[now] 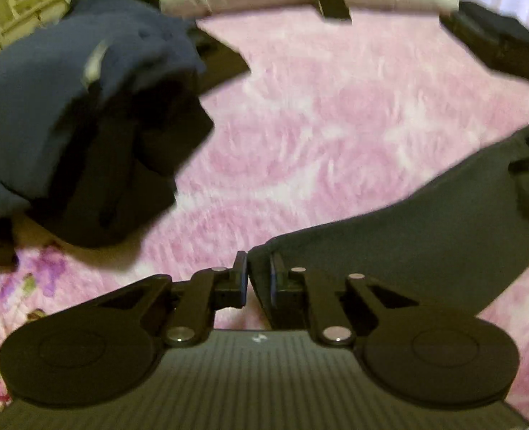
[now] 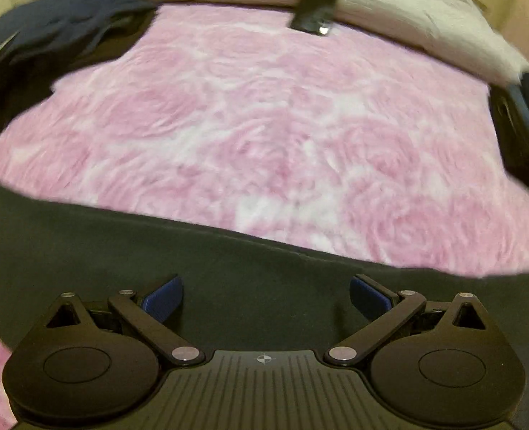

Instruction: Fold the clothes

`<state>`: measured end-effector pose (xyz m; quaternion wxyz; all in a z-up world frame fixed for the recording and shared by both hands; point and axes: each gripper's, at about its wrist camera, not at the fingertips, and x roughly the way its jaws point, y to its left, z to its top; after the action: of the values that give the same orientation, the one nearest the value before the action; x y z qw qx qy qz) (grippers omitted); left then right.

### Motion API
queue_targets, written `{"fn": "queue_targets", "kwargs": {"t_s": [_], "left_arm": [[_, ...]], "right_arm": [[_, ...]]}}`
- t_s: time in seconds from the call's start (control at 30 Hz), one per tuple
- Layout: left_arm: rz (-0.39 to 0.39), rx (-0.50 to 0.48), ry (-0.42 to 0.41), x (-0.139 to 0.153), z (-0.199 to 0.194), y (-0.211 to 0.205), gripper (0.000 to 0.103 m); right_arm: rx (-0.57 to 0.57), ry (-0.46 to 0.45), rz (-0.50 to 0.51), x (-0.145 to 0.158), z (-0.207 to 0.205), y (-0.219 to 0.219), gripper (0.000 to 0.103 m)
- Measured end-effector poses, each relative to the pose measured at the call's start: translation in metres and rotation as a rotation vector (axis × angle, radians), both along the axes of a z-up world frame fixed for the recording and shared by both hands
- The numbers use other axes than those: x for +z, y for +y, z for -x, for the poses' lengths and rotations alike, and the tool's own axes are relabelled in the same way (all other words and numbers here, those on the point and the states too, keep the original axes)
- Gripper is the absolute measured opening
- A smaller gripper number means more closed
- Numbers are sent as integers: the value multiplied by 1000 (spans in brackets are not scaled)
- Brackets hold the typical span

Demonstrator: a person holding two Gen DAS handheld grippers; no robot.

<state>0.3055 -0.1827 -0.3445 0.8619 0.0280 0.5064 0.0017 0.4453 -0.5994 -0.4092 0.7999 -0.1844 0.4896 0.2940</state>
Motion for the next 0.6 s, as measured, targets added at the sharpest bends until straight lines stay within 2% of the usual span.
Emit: {"fn": "queue_targets", "kwargs": {"t_s": [0.07,0.13,0.2,0.3,0.33,0.4,0.43,0.47,0.53,0.6], "left_arm": [[-26,-20,49,-10,-3,-5,12],[-76,-32,35,1,-1,-17,20],[-127,-43,22,13,0,-29,27],[-203,-60,1,29,2,-47,35],[-203,-76,-2,34,0,-57,37],[-129,-132,3,36,-13,-91,38],[-91,-158,14,31,-23,-110,38],[-52,-184,25,26,-32,-129,38],[25,-235,47,17,-51,-166,38],[45,-277,86,0,-70,-202,37]], "right_arm": [[-30,44,-25,-7,-4,-6,102],[-57,55,-50,-8,-7,-14,102],[-81,11,-67,1,-8,-27,102],[-112,-60,-24,13,-22,-54,102],[-110,-78,-2,15,-29,-64,101],[-99,-77,3,15,-43,-84,101],[-82,-45,-9,13,-52,-96,101],[-57,-2,-19,9,-62,-104,91],[-31,38,-12,0,-83,-121,85],[-38,25,-19,-7,-105,-144,85]]}}
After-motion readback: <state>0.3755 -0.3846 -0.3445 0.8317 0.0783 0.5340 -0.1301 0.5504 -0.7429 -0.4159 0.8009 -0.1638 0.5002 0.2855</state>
